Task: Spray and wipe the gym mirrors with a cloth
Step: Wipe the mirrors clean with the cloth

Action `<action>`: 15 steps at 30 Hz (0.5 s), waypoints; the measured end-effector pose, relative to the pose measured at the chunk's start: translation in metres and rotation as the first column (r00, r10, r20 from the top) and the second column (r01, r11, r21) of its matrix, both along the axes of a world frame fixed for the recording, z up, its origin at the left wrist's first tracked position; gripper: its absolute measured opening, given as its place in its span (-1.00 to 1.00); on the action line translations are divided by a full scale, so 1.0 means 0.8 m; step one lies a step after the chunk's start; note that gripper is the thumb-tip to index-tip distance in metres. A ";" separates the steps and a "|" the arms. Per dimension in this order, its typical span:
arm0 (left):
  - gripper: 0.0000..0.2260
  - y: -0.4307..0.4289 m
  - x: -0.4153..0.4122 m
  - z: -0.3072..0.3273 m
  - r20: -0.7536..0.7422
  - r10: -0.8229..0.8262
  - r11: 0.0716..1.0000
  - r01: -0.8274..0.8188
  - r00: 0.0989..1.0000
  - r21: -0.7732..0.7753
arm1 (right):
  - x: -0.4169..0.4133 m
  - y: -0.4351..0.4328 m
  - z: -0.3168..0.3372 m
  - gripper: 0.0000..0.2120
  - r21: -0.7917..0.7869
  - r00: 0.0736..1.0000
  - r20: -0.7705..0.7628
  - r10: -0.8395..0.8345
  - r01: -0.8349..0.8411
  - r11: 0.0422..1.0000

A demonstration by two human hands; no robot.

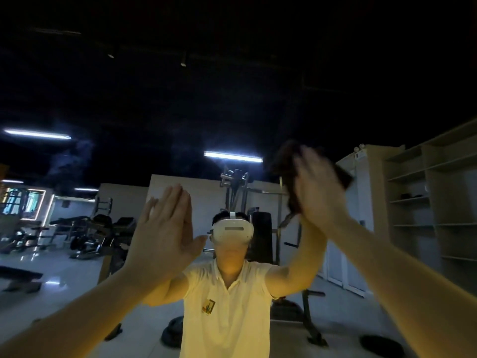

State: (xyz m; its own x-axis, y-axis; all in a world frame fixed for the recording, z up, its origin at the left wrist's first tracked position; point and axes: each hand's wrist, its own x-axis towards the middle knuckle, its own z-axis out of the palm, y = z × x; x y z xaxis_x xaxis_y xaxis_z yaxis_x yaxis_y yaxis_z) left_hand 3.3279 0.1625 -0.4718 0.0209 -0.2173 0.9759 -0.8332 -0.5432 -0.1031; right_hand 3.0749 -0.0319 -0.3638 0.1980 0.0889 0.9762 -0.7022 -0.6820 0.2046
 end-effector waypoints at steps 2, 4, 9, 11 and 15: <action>-0.09 -0.004 0.000 -0.001 -0.007 0.039 0.999 -0.039 0.999 0.022 | -0.021 -0.016 0.019 -0.56 0.117 0.988 0.152 -0.002 -0.016 0.993; -0.07 0.000 0.000 0.001 0.000 0.086 0.995 -0.086 0.996 0.047 | 0.005 0.000 0.022 -0.58 0.191 0.958 0.285 0.039 -0.097 0.977; -0.19 0.015 -0.034 0.002 -0.045 -0.010 1.000 0.010 0.999 0.018 | 0.085 0.062 -0.046 -0.43 0.116 0.981 0.092 0.173 -0.183 0.976; -0.45 0.023 -0.068 -0.005 0.083 -0.187 0.975 0.195 0.979 -0.104 | 0.096 0.068 -0.076 -0.44 0.089 0.975 -0.027 0.218 -0.215 0.972; -0.55 0.005 -0.131 -0.022 0.271 -0.388 0.920 0.388 0.881 0.056 | 0.084 0.066 -0.105 -0.47 0.101 0.914 -0.242 0.324 -0.309 0.946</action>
State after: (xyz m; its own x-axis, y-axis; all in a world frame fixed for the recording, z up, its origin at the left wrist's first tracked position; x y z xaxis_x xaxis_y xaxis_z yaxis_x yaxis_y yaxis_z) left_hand 3.2229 0.1664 -0.4891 -0.3300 -0.1533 0.9314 -0.9170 -0.1819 -0.3549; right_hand 3.1423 0.0205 -0.4481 0.4092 0.1312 0.9029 -0.3782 -0.8762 0.2987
